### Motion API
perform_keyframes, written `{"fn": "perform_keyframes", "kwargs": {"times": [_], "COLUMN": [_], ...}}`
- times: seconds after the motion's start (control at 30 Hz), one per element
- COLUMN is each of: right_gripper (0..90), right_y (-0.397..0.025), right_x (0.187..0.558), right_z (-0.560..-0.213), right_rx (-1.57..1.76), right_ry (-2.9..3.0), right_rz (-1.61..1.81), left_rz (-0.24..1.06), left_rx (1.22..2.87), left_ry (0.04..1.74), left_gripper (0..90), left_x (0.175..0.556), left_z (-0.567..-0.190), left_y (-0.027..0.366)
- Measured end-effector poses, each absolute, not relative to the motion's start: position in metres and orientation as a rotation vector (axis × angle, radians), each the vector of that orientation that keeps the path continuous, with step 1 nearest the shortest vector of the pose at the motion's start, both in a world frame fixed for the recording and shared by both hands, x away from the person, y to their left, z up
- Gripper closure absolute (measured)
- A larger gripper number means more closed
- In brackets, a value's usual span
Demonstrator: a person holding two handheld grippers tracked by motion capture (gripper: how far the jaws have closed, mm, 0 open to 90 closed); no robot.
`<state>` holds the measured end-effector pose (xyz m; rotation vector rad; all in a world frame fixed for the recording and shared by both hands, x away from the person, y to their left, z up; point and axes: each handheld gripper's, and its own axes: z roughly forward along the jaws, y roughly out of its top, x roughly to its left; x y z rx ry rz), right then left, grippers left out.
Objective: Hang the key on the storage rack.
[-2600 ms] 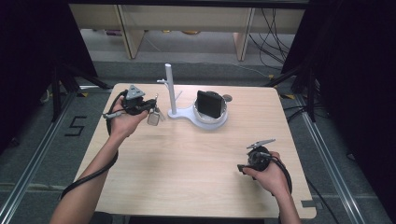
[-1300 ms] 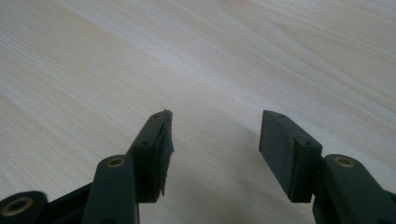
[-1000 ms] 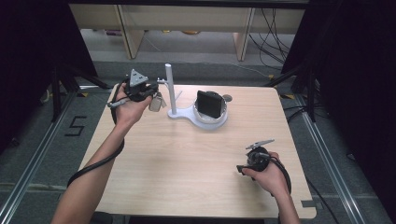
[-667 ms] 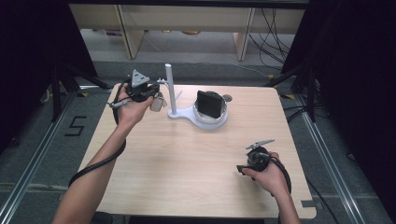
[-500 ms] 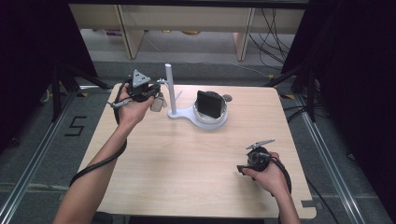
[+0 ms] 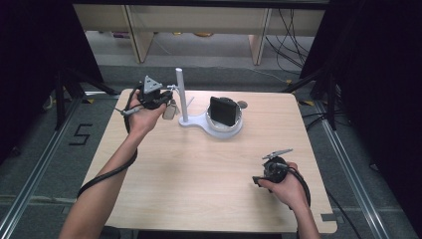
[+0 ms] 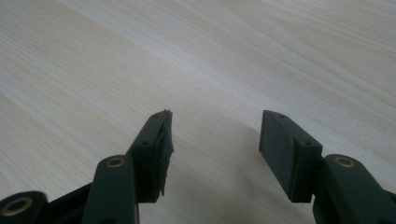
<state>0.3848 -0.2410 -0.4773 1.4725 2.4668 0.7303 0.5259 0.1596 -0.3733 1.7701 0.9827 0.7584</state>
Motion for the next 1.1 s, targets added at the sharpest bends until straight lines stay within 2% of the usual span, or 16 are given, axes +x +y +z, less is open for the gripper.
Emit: {"fn": "perform_keyframes", "kwargs": {"times": [0.47,1.1], "right_gripper": [44.9,44.8], "right_y": [-0.241,-0.242], "right_x": [0.384,0.384], "right_z": [-0.477,-0.477], "right_rx": [1.488,1.479], "right_ry": [2.467,2.461], "right_rz": [0.725,0.727], "left_rz": [0.737,0.737], "left_rx": [1.775,1.761], "left_ry": [1.003,0.991], "left_gripper": [84.4,67.7], "left_x": [0.532,0.518], "left_z": [-0.380,-0.388], "left_y": [0.157,0.165]}}
